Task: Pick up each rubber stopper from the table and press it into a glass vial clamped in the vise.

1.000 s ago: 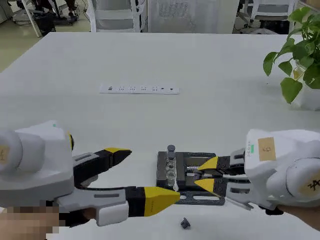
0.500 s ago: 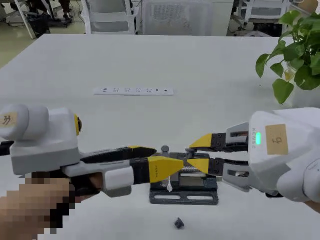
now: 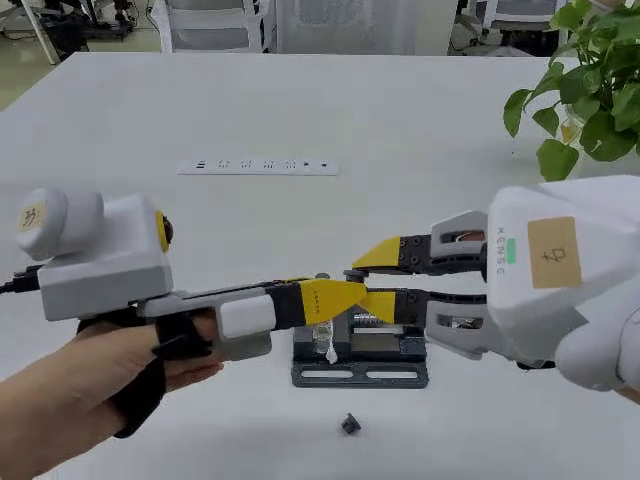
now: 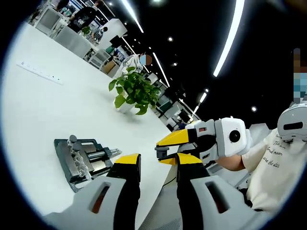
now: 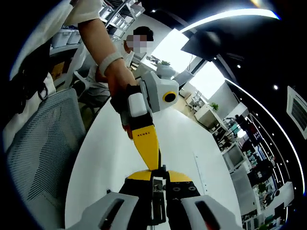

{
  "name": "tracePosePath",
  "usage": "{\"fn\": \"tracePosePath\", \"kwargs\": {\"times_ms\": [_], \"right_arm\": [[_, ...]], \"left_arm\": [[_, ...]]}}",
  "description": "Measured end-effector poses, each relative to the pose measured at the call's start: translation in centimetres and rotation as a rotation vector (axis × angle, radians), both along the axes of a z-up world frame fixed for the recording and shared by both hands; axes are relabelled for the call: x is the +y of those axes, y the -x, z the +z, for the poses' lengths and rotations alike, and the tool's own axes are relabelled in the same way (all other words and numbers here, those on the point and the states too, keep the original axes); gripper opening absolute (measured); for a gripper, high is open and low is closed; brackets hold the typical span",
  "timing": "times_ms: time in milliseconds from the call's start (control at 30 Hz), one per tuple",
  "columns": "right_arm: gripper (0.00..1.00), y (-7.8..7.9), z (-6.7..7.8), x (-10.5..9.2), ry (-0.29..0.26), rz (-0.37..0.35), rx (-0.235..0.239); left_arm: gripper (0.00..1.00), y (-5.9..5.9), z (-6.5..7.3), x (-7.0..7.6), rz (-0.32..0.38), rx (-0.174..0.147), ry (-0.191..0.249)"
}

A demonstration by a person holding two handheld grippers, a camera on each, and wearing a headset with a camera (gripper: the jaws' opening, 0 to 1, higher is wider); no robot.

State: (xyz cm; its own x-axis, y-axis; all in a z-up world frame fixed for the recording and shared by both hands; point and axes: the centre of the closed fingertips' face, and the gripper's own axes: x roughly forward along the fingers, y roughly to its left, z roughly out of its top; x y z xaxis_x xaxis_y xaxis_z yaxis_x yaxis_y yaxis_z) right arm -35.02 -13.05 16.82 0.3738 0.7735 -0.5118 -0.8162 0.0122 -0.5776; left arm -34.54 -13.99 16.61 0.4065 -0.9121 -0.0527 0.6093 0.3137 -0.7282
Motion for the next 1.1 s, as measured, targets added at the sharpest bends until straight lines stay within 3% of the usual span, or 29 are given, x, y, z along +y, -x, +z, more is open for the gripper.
{"fn": "tracePosePath", "kwargs": {"times_ms": [200,700,800,1100], "right_arm": [[0.05,0.3,0.1,0.2,0.009,0.027,-0.019],[0.05,1.6,0.3,0.6,0.010,0.105,-0.046],[0.05,1.8,0.4,0.7,0.011,0.118,-0.050],[0.06,2.2,0.3,0.7,0.013,0.141,-0.041]], "left_arm": [[0.13,0.6,0.4,0.1,-0.022,0.019,0.039],[0.05,1.7,0.7,0.3,-0.045,0.055,0.095],[0.05,1.9,0.8,0.4,-0.049,0.037,0.086],[0.04,2.3,0.7,0.3,-0.052,0.021,0.070]]}}
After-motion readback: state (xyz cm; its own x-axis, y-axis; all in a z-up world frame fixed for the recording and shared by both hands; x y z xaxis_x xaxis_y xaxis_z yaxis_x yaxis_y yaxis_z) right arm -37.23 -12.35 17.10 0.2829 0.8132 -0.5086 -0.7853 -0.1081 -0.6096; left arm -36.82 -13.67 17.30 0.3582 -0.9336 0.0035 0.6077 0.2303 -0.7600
